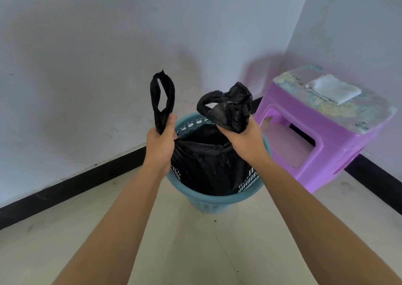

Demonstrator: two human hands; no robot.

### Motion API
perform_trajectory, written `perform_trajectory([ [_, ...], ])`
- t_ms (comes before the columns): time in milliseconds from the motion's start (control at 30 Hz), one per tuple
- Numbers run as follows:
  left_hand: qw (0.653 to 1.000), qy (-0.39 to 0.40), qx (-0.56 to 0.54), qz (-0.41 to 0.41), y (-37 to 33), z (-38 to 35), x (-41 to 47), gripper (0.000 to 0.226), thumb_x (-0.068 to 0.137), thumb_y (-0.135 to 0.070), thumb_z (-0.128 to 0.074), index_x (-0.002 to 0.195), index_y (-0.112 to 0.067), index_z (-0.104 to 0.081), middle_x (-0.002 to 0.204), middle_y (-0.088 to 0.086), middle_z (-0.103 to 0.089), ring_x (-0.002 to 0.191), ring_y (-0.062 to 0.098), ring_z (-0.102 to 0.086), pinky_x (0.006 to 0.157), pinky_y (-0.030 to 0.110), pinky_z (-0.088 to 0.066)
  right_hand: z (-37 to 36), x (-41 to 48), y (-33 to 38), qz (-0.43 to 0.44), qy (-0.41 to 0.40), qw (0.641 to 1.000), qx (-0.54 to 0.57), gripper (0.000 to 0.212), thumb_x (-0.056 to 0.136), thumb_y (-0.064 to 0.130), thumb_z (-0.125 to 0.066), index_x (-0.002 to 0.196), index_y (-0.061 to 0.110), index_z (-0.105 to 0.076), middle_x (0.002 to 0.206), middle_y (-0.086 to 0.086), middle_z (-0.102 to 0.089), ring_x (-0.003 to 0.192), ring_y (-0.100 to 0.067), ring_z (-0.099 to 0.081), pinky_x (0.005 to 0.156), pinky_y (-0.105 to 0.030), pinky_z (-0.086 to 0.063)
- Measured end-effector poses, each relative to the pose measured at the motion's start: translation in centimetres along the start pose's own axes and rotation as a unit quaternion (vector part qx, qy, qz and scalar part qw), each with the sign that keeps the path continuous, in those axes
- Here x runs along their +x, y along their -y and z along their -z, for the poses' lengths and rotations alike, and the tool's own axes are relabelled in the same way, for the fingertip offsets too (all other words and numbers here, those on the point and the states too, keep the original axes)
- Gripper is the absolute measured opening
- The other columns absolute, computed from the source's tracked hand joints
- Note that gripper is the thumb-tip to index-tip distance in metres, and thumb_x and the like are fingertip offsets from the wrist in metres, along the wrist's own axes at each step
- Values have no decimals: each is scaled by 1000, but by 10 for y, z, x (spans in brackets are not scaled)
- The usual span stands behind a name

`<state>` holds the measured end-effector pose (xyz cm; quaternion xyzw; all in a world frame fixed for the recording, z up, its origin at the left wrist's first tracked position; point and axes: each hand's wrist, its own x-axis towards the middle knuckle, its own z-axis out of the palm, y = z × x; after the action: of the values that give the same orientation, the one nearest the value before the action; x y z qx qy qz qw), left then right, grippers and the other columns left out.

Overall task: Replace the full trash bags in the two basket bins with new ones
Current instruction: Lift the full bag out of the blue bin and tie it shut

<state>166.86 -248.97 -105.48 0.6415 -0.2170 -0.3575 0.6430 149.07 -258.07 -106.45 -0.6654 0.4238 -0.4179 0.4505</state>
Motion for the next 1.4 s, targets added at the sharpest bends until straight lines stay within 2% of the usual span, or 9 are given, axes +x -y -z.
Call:
perform_trajectory([
  [200, 999, 6, -40, -33, -12, 0, -12, 41, 85, -50, -68, 57, -19, -65, 66, -1, -63, 75, 19, -62, 84, 36, -52, 17, 3, 15, -67, 78, 990, -97, 27, 98, 26, -54, 79, 9, -59, 70, -12, -48, 54, -13, -38, 43, -18, -29],
  [467, 980, 175, -81, -40, -21, -18, -24, 46, 76, -35, -80, 112, -9, -68, 53, -11, -39, 55, 13, -31, 69, 31, -41, 18, -11, 11, 40, 115, 946, -302, 52, 99, 44, -48, 62, 8, -41, 56, -4, -52, 54, -20, -47, 58, -39, -41],
  [567, 990, 106, -72, -58, -28, -25, -27, 11, 82, -17, -77, 79, -16, -67, 53, -6, -45, 47, 9, -37, 57, 25, -38, 20, -17, 4, 126, 134, 887, -424, 57, 95, 63, -43, 59, 19, -40, 51, 4, -48, 54, -19, -52, 55, -34, -35],
  [700, 982, 4, -188, -37, -31, -25, -15, 23, 87, -6, -67, 69, -17, -58, 48, -2, -37, 40, 10, -31, 50, 27, -33, 29, -23, -26, 208, 137, 834, -492, 48, 96, 63, -32, 71, 23, -45, 63, 7, -55, 64, -20, -56, 73, -38, -46],
  [900, 969, 162, -187, 7, -18, -15, -13, 22, 83, -9, -70, 79, -18, -50, 55, -7, -27, 52, 9, -26, 58, 29, -37, 41, -29, -38, 140, 138, 929, -314, 25, 104, 41, -39, 80, 35, -44, 77, 15, -52, 73, -9, -48, 70, -33, -40],
  [1100, 942, 308, -129, 25, -7, -3, -19, 42, 77, 3, -66, 114, -9, -51, 67, -6, -42, 61, 10, -35, 58, 25, -34, 39, -27, -32, 37, 43, 985, -166, 44, 104, 45, -37, 75, 13, -44, 66, 5, -46, 59, -11, -41, 61, -34, -35],
  [1167, 942, 330, -50, 29, -5, -2, -19, 47, 74, -1, -74, 116, -14, -56, 65, -9, -50, 59, 8, -40, 53, 22, -32, 37, -26, -26, 112, 83, 957, -256, 33, 104, 38, -40, 75, 23, -45, 71, 7, -50, 66, -13, -48, 63, -32, -37],
  [1300, 906, 412, 91, 12, -7, -2, -26, 35, 77, -16, -80, 110, -21, -69, 90, -4, -67, 76, 9, -56, 53, 21, -33, 29, -23, -22, 276, 143, 795, -521, 17, 91, 35, -51, 90, 19, -57, 84, 1, -62, 80, -26, -63, 78, -39, -43],
  [1400, 925, 359, 119, 42, -8, -4, -31, 10, 82, -36, -77, 81, -28, -71, 61, -9, -51, 52, 8, -38, 47, 22, -23, 21, -27, -25, 292, 139, 747, -581, 30, 90, 46, -43, 84, 21, -58, 76, 4, -62, 71, -23, -65, 73, -38, -43],
])
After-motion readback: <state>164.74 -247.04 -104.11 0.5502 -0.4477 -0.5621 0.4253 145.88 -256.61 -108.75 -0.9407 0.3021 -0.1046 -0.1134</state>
